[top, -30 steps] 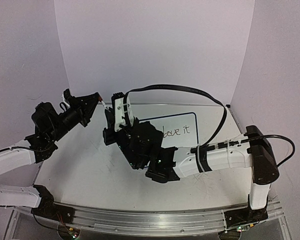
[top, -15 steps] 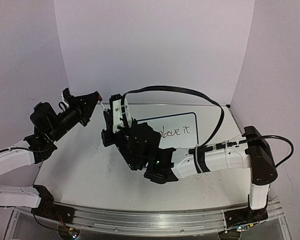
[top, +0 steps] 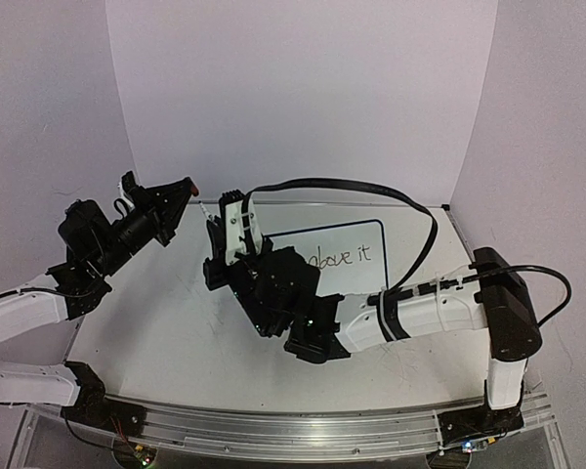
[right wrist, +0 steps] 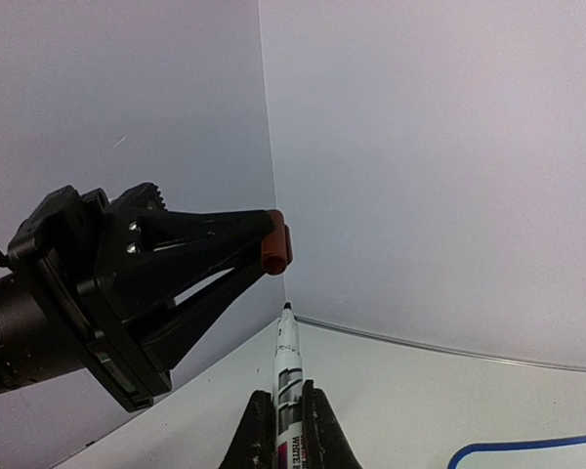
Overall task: Write a sentence on the whiteboard
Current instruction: Insert the whiteboard marker without the cap into the pen cap.
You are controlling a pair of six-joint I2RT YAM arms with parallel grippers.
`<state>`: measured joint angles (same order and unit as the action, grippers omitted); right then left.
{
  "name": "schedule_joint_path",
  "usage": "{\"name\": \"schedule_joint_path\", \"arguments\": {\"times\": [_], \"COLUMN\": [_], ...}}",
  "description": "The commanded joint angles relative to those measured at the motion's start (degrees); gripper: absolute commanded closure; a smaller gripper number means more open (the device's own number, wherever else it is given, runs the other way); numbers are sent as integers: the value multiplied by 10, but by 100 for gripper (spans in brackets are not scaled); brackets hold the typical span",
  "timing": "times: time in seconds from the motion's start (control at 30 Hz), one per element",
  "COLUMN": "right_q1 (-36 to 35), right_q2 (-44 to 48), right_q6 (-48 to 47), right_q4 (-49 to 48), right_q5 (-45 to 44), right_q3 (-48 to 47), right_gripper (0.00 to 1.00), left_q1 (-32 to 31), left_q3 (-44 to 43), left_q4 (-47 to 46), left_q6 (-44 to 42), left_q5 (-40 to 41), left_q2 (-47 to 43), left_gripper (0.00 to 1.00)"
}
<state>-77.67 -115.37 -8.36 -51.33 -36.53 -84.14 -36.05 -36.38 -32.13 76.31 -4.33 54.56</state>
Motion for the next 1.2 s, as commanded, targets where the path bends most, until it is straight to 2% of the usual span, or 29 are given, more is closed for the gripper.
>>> {"name": "schedule_joint_path", "arguments": {"times": [0.0, 1.17], "right_q1": [2, 5], "right_q2": [30, 21], "right_q6": [-21, -16], "right_q4": [-40, -22], "right_q5": [-6, -18], "right_q3": [-3, -20], "right_gripper": [100, 100], "left_q1": [-2, -13], "left_q3": [-18, -9], "left_q4": [-29, -14], "left_q6": [-6, -29], "left_q5": [0, 24], "left_q2": [10, 2], "left_gripper": [100, 100]}}
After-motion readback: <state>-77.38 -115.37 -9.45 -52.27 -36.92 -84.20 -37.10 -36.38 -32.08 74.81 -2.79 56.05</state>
